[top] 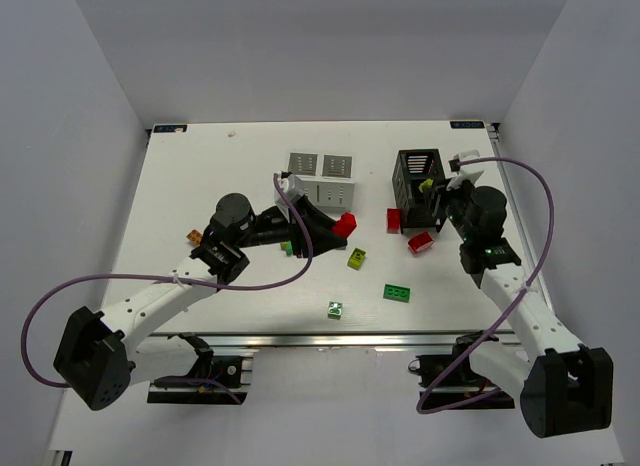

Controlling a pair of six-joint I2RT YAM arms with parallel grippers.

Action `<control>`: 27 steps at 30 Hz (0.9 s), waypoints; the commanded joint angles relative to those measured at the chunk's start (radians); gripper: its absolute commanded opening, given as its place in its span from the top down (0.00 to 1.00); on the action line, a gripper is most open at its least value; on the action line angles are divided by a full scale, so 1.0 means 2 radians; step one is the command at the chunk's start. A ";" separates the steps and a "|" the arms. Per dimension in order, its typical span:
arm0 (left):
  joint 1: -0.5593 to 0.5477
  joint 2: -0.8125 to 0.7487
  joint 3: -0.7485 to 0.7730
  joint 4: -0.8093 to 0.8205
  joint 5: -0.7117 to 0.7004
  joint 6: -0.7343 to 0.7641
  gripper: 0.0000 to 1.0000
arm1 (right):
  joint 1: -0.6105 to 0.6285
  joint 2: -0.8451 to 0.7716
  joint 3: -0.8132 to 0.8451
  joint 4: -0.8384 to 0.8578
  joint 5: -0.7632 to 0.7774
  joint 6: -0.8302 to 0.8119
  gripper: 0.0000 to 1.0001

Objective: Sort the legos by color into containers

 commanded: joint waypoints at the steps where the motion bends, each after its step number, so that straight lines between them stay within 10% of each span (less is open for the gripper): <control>1: 0.003 -0.008 0.004 -0.005 -0.003 0.007 1.00 | -0.002 0.020 0.017 0.051 0.053 -0.001 1.00; 16: 0.003 -0.004 0.006 -0.011 -0.001 0.007 1.00 | 0.000 0.101 0.041 0.050 0.076 0.001 1.00; 27: 0.003 -0.004 0.006 -0.012 -0.002 0.006 1.00 | 0.000 0.117 0.048 0.040 0.074 -0.002 0.72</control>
